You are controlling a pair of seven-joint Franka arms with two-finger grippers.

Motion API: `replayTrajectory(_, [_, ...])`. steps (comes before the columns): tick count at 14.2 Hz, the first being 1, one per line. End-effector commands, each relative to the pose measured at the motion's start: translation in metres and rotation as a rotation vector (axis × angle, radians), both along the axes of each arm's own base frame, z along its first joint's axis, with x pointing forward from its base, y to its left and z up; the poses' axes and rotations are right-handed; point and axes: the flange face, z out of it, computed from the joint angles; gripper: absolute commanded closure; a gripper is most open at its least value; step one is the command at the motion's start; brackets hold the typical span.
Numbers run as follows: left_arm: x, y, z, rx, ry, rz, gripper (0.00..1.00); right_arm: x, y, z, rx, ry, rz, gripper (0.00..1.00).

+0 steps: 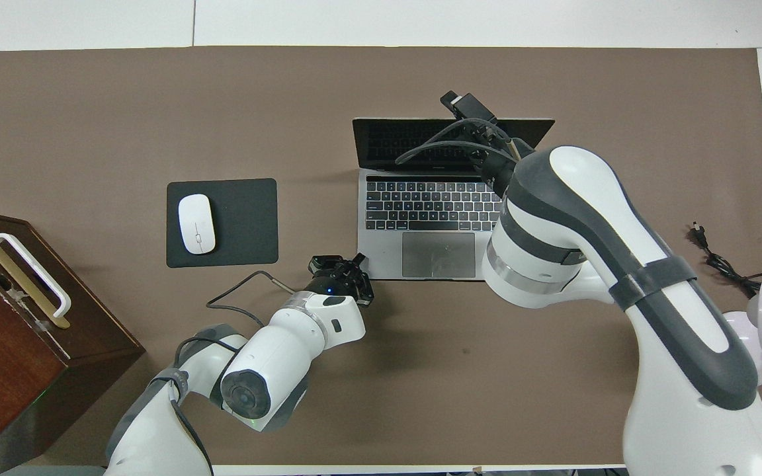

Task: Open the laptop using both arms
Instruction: 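Push the lid farther open with the right gripper past upright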

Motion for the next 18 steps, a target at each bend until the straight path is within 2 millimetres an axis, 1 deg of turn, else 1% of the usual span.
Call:
replayTrajectory(1, [0.003,0.001,-0.012,0.016,-0.006,-0.005,1.00,0.015,-0.006,-0.002,-0.016,-0.016,0.014,0.00])
replayTrajectory(4, [0.003,0.001,-0.012,0.015,-0.004,-0.005,1.00,0.016,-0.001,0.001,-0.022,-0.021,0.029,0.00])
replayTrajectory(6, [0.003,0.001,-0.012,0.016,-0.004,-0.005,1.00,0.025,0.003,0.013,-0.048,-0.061,0.089,0.00])
replayTrajectory(8, [0.003,0.001,-0.012,0.017,-0.005,-0.005,1.00,0.040,0.011,0.032,-0.071,-0.106,0.144,0.00])
replayTrajectory(9, [0.003,0.001,-0.012,0.016,-0.006,-0.005,1.00,0.047,0.017,0.043,-0.053,-0.102,0.142,0.00])
replayTrajectory(10, [0.003,0.001,-0.012,0.016,-0.006,-0.005,1.00,0.051,0.024,0.053,-0.031,-0.088,0.140,0.00])
replayTrajectory(11, [0.003,0.001,-0.012,0.015,-0.005,-0.004,1.00,0.053,0.034,0.060,-0.016,-0.062,0.138,0.00])
replayTrajectory(13, [0.003,0.001,-0.012,0.015,-0.005,-0.004,1.00,0.050,0.062,0.079,0.045,-0.010,0.125,0.00])
replayTrajectory(15, [0.004,0.000,-0.011,0.011,-0.006,-0.001,1.00,0.056,0.072,0.101,0.085,0.011,0.101,0.00])
replayTrajectory(17, [0.006,0.001,-0.007,0.000,-0.007,0.017,1.00,0.062,0.077,0.114,0.111,0.020,0.083,0.00])
replayTrajectory(18, [0.008,0.003,-0.004,-0.011,-0.005,0.040,1.00,0.065,0.081,0.117,0.122,0.029,0.085,0.00])
